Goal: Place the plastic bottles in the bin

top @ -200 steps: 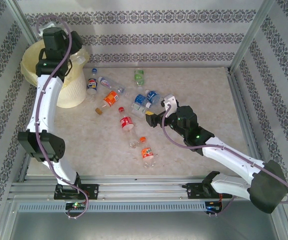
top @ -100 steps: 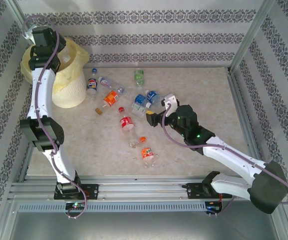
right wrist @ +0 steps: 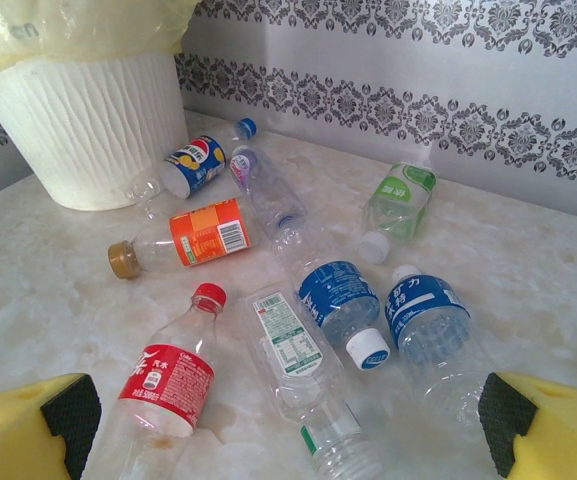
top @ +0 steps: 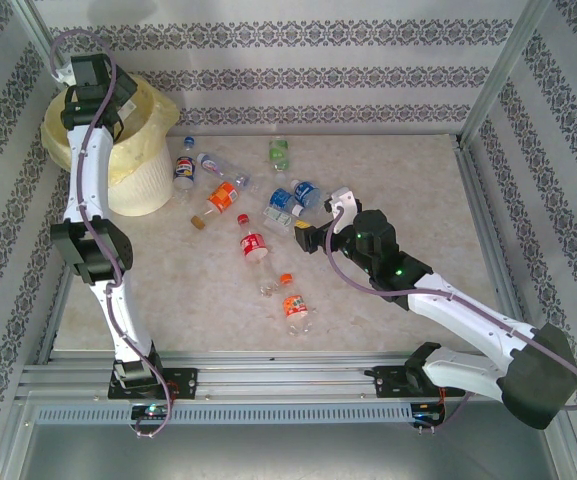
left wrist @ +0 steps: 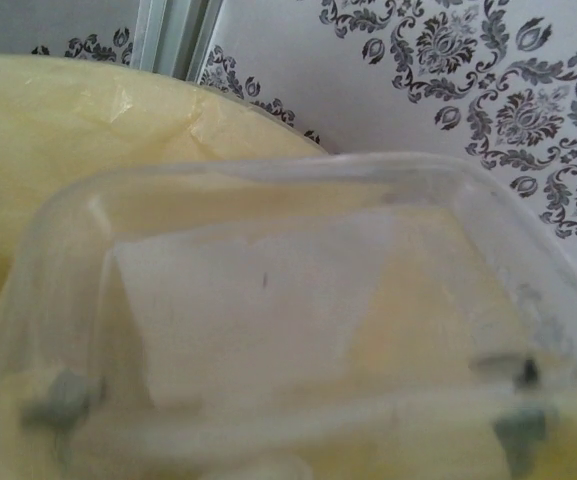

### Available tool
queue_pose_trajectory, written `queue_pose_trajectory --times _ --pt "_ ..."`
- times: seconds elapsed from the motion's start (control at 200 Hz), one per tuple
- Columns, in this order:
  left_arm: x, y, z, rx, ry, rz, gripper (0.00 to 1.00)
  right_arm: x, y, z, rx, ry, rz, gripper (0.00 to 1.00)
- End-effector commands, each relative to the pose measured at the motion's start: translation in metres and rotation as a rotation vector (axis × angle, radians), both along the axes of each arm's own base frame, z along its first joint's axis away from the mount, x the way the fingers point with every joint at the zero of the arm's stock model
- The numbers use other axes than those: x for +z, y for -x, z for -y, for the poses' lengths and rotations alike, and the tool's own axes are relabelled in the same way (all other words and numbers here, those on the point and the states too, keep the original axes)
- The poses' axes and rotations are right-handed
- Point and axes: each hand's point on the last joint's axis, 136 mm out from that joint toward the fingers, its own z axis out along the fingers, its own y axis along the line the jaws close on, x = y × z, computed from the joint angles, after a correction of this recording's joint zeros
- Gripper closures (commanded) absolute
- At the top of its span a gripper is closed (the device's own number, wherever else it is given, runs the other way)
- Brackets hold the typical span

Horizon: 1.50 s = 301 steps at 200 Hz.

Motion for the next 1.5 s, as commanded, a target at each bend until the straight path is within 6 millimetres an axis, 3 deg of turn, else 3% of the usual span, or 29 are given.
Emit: queue_pose_trajectory --times 0.0,0.42,0.585,0.949,1.044,1.259,1.499 --pt "0.015 0.007 -0.001 -0.01 0.011 0.018 0.0 0.014 0.001 0.002 -0.017 -0.017 0.026 0.02" --pt "0.019 0.013 0.009 -0.087 -0.017 -0.015 0.0 0.011 0.003 0.006 -0.031 -0.027 0.019 0.02" --pt "0.011 0.028 0.003 -0.055 -0.016 -0.091 0.0 0.009 0.003 0.007 -0.035 -0.026 0.015 0.02" --pt "0.047 0.035 0.005 -0.101 -0.104 0.064 0.0 0.005 0.001 0.007 -0.043 -0.023 0.012 0.02" --pt "0.045 0.036 0.008 -0.114 -0.088 0.022 0.0 0.004 0.001 0.008 -0.046 -0.02 0.011 0.02" --pt "0.05 0.04 0.036 -0.224 -0.025 0.045 0.0 -0.011 0.002 0.008 -0.047 0.009 -0.038 0.02" --pt "0.056 0.056 0.093 -0.385 -0.012 0.05 0.0 -0.06 0.028 0.0 0.029 0.108 -0.214 0.02"
